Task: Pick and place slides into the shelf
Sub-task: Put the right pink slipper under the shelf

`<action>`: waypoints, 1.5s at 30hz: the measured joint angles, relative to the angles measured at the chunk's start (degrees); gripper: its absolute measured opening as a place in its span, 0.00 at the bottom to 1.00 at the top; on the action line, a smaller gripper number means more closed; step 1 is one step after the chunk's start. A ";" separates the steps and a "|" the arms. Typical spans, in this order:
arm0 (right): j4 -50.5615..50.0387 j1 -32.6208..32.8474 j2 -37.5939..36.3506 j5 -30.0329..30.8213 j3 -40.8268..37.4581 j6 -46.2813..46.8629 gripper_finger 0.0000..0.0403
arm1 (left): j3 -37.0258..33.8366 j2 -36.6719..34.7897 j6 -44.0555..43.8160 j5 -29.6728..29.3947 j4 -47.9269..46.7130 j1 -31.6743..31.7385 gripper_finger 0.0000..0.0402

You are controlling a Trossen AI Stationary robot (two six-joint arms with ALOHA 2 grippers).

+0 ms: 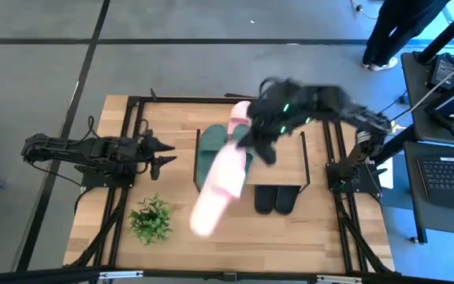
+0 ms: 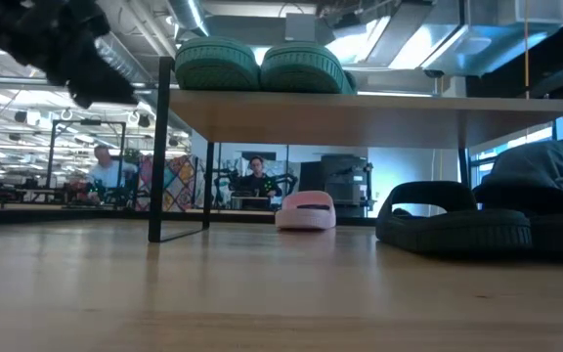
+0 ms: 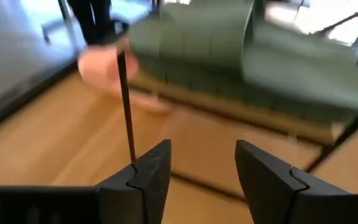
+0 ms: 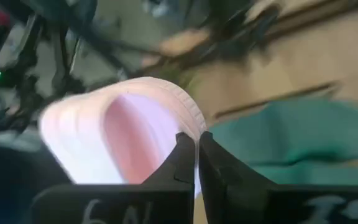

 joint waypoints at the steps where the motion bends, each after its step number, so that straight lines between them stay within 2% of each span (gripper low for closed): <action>1: -0.59 1.67 0.93 -0.06 0.00 1.42 0.02 | 0.00 0.05 -0.73 0.56 -1.70 0.00 0.42; 4: -2.62 6.21 3.84 0.33 0.00 5.62 0.02 | 0.00 0.08 -3.33 1.02 -6.16 0.00 0.42; 6: -4.74 8.70 5.83 2.64 0.00 7.99 0.02 | 0.00 0.08 -4.89 1.02 -8.05 0.00 0.42; 11: -11.54 13.17 10.63 10.79 0.00 11.95 0.02 | 0.00 0.08 -6.63 1.01 -8.85 0.00 0.42; 16: -16.56 15.85 15.17 13.20 0.00 12.24 0.02 | 0.00 0.08 -6.78 1.00 -8.78 0.00 0.42; 26: -21.39 18.63 23.50 13.57 0.02 10.39 0.02 | 0.00 0.08 -6.78 1.00 -8.72 0.00 0.42; 36: -21.82 20.17 29.67 22.28 0.04 8.46 0.02 | 0.00 0.07 -6.78 0.93 -8.72 0.00 0.42; 45: -21.85 20.30 31.52 22.09 0.07 7.09 0.10 | 0.00 0.08 -6.78 0.91 -8.99 0.00 0.42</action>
